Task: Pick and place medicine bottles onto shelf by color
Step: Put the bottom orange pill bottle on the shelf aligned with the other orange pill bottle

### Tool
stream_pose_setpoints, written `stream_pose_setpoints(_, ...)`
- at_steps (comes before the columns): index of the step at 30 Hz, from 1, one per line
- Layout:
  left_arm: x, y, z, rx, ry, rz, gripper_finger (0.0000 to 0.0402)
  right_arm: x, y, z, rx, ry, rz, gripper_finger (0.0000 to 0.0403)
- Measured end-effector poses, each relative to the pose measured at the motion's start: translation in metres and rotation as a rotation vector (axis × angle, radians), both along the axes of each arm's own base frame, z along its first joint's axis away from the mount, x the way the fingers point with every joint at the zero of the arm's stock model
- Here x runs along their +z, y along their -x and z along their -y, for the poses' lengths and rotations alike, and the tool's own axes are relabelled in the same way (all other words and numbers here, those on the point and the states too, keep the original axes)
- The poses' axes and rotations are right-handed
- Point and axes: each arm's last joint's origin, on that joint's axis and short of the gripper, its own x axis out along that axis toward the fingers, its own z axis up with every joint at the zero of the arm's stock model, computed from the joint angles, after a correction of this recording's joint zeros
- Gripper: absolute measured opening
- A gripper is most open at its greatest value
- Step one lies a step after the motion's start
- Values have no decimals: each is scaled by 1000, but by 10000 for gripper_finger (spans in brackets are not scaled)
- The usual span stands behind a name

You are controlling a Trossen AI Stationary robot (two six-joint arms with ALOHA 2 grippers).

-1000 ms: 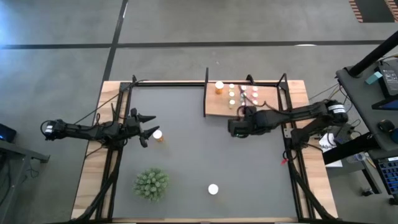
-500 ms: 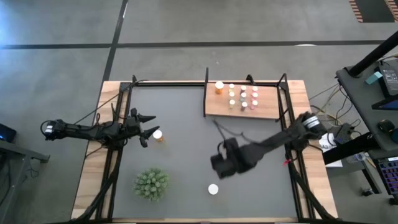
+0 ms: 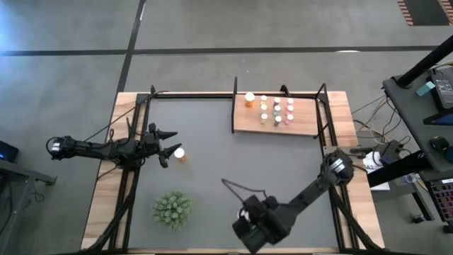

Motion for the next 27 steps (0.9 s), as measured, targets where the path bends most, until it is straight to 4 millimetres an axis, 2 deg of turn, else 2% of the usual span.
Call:
stream_pose_setpoints(4, 0, 0, 0, 0, 0, 0, 238, 0, -5, -17, 76, 25, 5, 246)
stream_pose_setpoints(9, 0, 0, 0, 0, 0, -1, 238, -4, -7, -27, 96, 72, -36, 247)
stream_pose_setpoints(20, 0, 0, 0, 0, 0, 0, 238, -9, -6, -30, 106, 95, -31, 344)
stream_pose_setpoints(27, 0, 0, 0, 0, 0, 0, 238, -24, -13, -28, 110, 124, -51, 351)
